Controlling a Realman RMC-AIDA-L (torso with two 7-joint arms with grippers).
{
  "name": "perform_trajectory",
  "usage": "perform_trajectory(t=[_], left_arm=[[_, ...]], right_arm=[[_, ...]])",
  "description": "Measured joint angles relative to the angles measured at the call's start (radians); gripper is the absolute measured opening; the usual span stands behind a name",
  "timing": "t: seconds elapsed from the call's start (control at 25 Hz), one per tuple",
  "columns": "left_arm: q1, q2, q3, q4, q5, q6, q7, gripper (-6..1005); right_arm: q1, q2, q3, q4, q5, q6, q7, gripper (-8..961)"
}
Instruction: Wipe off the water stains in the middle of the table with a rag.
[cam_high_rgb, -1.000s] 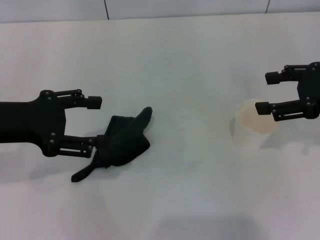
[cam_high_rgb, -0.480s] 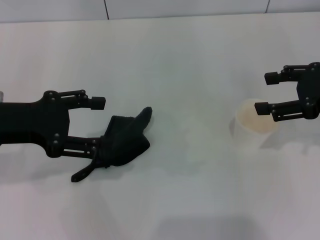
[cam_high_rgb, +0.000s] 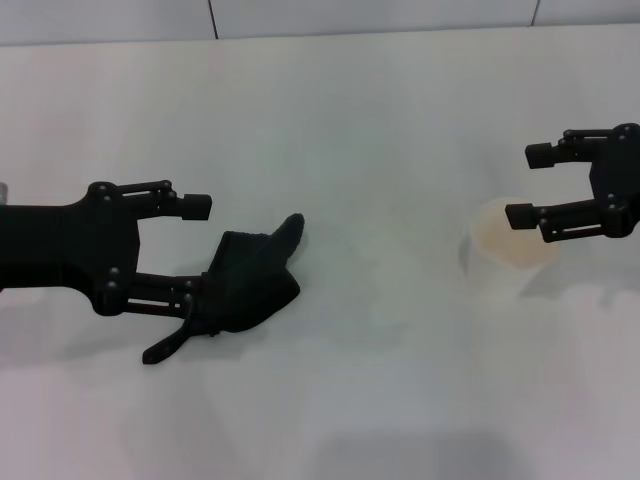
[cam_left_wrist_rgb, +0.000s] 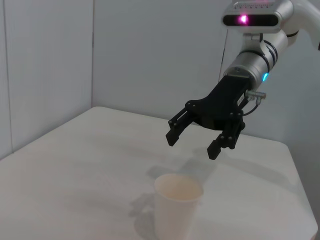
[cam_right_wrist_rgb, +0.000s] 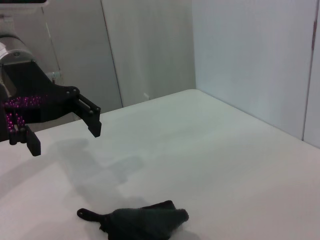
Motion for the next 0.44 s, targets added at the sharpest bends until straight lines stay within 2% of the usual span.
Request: perform_trajectory(t=[0.44], left_arm=[[-0.002,-0.001,0.000,0.000,0.001,0.000,0.000,879]], right_arm=[[0.000,0.001,0.000,-0.009,0.000,0.000,0.009,823]])
